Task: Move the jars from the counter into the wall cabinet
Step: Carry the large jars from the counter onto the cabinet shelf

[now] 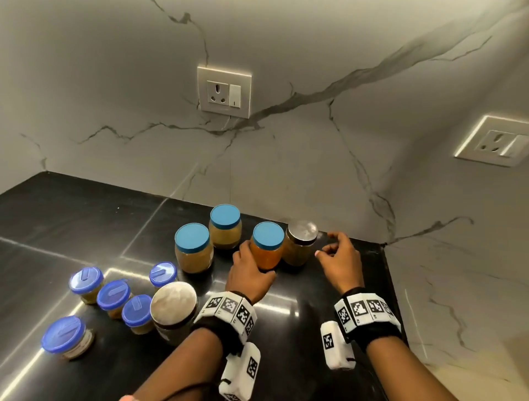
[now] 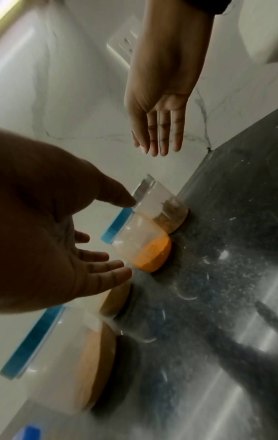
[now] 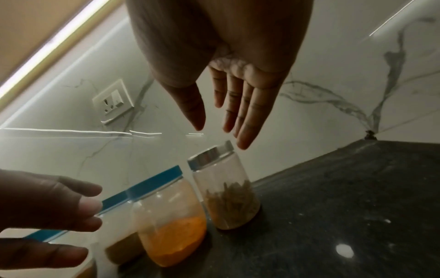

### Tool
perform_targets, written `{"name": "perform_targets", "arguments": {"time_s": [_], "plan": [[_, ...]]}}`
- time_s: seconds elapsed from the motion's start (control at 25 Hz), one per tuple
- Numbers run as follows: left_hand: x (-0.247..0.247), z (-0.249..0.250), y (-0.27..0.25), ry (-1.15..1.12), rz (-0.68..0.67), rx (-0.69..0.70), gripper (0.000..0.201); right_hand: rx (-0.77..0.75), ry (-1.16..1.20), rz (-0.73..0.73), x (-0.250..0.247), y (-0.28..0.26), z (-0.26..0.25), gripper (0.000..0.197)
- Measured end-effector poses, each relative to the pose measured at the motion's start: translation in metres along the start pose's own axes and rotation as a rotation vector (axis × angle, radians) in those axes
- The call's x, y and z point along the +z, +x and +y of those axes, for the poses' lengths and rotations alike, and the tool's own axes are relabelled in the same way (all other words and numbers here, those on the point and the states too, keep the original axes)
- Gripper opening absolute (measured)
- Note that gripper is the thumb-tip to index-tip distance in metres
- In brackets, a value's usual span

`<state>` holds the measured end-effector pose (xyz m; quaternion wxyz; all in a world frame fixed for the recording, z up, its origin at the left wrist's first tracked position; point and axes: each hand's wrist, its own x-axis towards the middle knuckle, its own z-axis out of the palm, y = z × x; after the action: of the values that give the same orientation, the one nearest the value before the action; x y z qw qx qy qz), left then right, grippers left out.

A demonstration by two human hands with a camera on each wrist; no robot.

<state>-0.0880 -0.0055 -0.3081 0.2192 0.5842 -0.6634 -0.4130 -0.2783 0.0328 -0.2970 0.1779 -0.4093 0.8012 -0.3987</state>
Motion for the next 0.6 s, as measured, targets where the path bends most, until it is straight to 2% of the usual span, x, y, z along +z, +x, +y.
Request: {"name": "perform_targets", "arguments": {"time_s": [0.2, 0.28, 0.48, 0.6], "plan": [[0.026, -0.008, 0.027, -0.031, 0.02, -0.108, 0.112, 0.047, 0.073, -0.22, 0.025, 0.04, 0.029, 0.098], [0.03, -0.012, 0.039, -0.066, 0.024, -0.15, 0.116, 0.05, 0.096, -0.292, 0.035, 0.05, 0.036, 0.112], [0.039, -0.016, 0.065, -0.238, 0.027, -0.177, 0.123, 0.079, 0.237, -0.409, 0.048, 0.065, 0.043, 0.13], [0.044, -0.017, 0.075, -0.322, 0.026, -0.17, 0.124, 0.094, 0.316, -0.441, 0.052, 0.072, 0.039, 0.132]]}}
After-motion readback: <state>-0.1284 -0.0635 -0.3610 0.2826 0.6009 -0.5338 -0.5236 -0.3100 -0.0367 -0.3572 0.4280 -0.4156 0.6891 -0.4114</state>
